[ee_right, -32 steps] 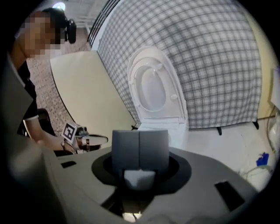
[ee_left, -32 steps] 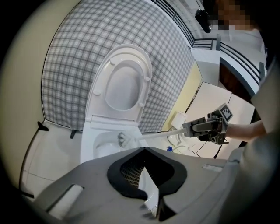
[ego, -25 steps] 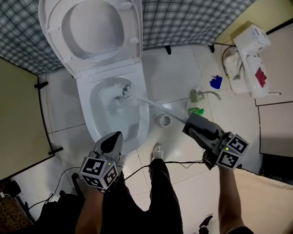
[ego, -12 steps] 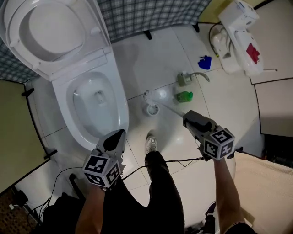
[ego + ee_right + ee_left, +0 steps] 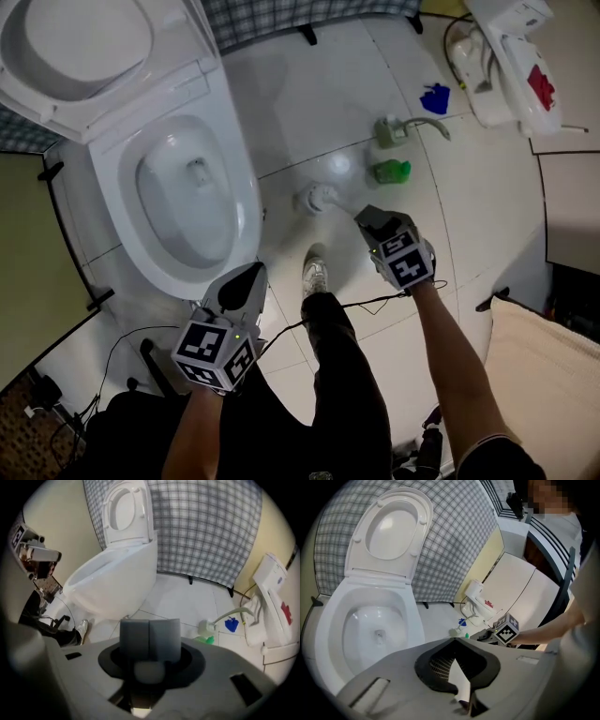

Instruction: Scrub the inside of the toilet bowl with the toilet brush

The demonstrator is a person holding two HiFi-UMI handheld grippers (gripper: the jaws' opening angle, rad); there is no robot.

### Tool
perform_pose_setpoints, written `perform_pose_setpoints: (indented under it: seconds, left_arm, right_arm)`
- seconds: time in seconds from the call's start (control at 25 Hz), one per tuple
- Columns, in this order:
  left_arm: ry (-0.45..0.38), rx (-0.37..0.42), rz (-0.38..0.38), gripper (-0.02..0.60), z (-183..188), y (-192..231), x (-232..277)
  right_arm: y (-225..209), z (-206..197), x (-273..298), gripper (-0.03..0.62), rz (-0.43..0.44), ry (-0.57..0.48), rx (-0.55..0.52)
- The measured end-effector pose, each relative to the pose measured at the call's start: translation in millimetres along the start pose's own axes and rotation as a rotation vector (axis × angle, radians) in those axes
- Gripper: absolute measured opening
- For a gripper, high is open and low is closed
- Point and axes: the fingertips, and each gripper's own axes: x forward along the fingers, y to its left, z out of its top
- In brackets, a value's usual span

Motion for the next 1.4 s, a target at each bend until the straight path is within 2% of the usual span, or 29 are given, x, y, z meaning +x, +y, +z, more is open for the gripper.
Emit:
perform_pose_setpoints:
  seconds: [0.24, 0.36, 0.6, 0.84, 0.88, 0.92, 0.96, 1.16, 1.28, 1.4]
  left_arm:
    - [0.002, -0.030, 0.028, 0.009, -20, 8, 0]
    - [-0.001, -0.044, 0.046, 0.009, -25, 14, -3]
    - [-0.028, -0.063, 0.080, 0.009, -22, 32, -8]
    - [-0.051, -0.070, 0.092, 0.009, -10, 42, -19]
    - [-0.054, -0.073, 0.094, 0.009, -7, 44, -22]
    - [-0.057, -0.074, 0.094, 0.009, -4, 45, -24]
    - [-0.059, -0.074, 0.093, 0.009, -1, 46, -27]
    - [-0.072, -0.055, 0.082, 0.009, 27, 42, -49]
    - [-0.120, -0.024, 0.078, 0.009, 66, 33, -67]
    - [-0.176, 0.008, 0.066, 0.009, 108, 26, -91]
  right_arm:
    - [4, -4, 49, 0.170, -0.013, 0.108, -0.161]
    - [10, -4, 69, 0.170, -0.011, 0.136, -0.202]
    - [20, 12, 97, 0.170, -0.007, 0.194, -0.190]
    - [19, 24, 105, 0.179, -0.045, 0.214, -0.190]
    - [17, 24, 106, 0.191, -0.050, 0.207, -0.179]
    - [16, 25, 104, 0.266, -0.055, 0.193, -0.159]
    - [16, 29, 99, 0.283, -0.057, 0.174, -0.135]
    - [24, 56, 31, 0.285, -0.073, 0.088, -0.072]
    - [41, 104, -31, 0.285, -0.030, -0.058, -0.054]
    - [77, 168, -97, 0.285, 0.072, -0.254, -0.020]
